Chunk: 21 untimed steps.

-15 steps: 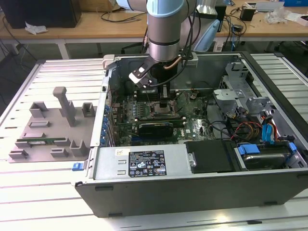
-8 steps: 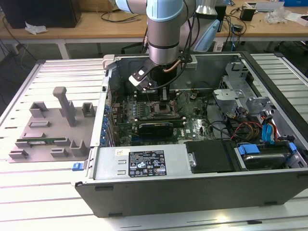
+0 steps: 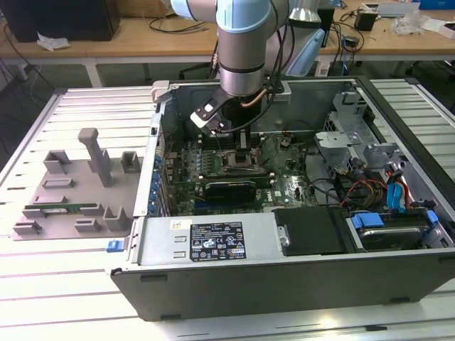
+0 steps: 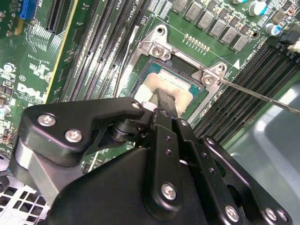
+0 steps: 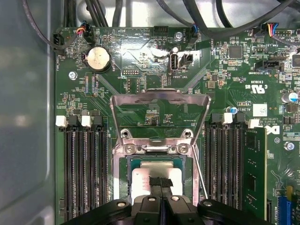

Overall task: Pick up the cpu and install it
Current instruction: 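Place the cpu into insertion slot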

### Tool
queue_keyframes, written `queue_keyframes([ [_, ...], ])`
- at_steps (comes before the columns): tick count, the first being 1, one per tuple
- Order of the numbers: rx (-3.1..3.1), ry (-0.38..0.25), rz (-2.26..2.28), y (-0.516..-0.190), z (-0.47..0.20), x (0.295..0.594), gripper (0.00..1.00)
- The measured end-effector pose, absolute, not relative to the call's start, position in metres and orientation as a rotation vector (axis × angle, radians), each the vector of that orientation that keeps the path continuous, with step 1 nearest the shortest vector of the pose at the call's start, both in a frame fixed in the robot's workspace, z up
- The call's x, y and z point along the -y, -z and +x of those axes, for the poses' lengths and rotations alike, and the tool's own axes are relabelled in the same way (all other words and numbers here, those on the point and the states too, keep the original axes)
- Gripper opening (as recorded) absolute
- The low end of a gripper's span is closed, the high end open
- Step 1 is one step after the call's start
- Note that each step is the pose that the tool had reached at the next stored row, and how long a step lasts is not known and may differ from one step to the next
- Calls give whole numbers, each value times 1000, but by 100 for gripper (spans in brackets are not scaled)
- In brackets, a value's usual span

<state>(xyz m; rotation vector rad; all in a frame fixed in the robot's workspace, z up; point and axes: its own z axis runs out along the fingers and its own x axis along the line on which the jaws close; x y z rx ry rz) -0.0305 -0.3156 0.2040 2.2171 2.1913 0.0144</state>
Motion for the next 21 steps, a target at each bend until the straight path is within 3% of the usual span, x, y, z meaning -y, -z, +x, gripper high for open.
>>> queue_keyframes([
  [10,-2192,-19,2218,-206,-30,315,11],
  [21,-2190,-16,2216,-259,-30,315,11],
])
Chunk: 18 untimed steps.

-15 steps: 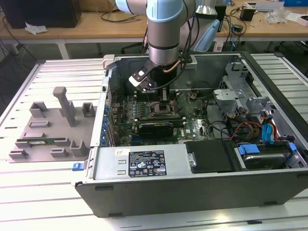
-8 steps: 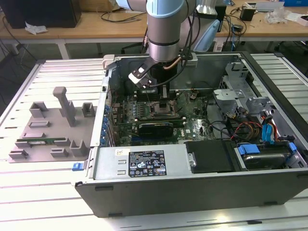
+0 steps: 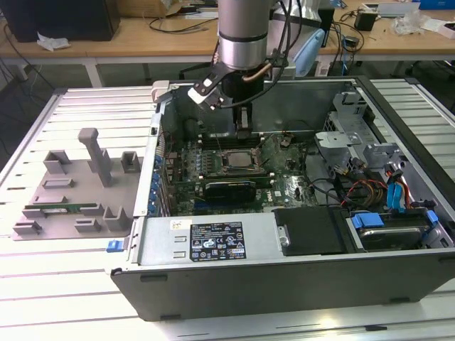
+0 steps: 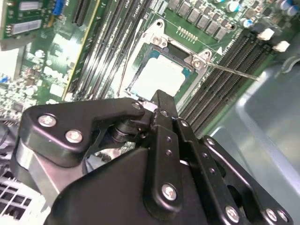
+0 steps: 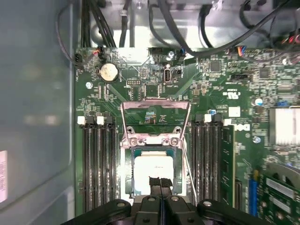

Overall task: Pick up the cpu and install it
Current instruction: 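Place the cpu into insertion slot, then close the cpu cover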

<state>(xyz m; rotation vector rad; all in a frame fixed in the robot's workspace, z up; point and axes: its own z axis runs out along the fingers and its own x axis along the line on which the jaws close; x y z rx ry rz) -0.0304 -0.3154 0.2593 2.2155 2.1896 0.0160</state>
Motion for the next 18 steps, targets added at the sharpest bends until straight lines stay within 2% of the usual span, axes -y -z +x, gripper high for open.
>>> queue_keyframes([
  [18,-2191,-21,2217,-262,-30,315,11],
])
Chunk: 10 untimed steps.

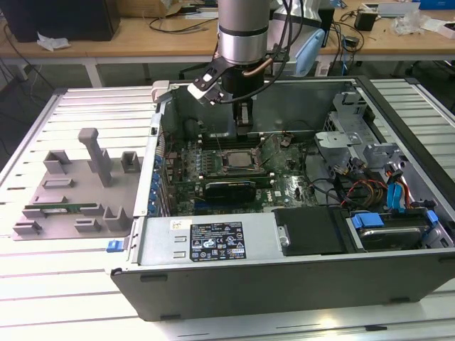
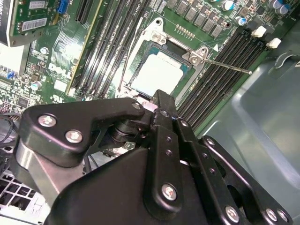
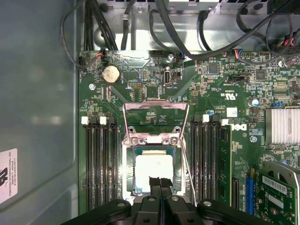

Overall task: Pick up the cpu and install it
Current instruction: 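Close the cpu cover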

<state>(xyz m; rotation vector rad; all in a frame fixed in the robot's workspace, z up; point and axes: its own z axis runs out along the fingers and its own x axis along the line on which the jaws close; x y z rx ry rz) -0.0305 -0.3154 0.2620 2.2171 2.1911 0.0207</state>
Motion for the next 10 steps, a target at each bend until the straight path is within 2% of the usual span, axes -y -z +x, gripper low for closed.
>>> queue_keyframes([
  [10,-2191,-21,2217,-273,-30,315,11],
])
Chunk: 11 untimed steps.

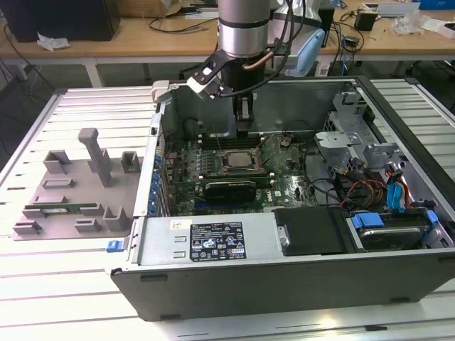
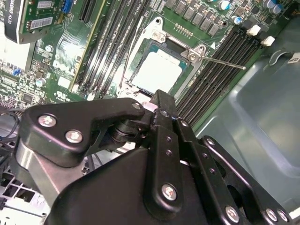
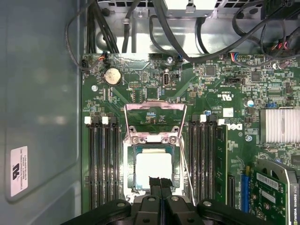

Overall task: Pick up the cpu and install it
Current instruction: 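Close the cpu cover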

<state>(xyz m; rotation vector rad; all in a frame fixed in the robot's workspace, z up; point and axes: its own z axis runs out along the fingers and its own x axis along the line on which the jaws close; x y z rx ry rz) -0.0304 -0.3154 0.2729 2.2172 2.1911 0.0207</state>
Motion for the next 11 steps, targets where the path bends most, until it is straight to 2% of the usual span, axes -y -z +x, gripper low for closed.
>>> queue_keyframes([
  [11,-2191,-21,2217,-274,-1,315,11],
])
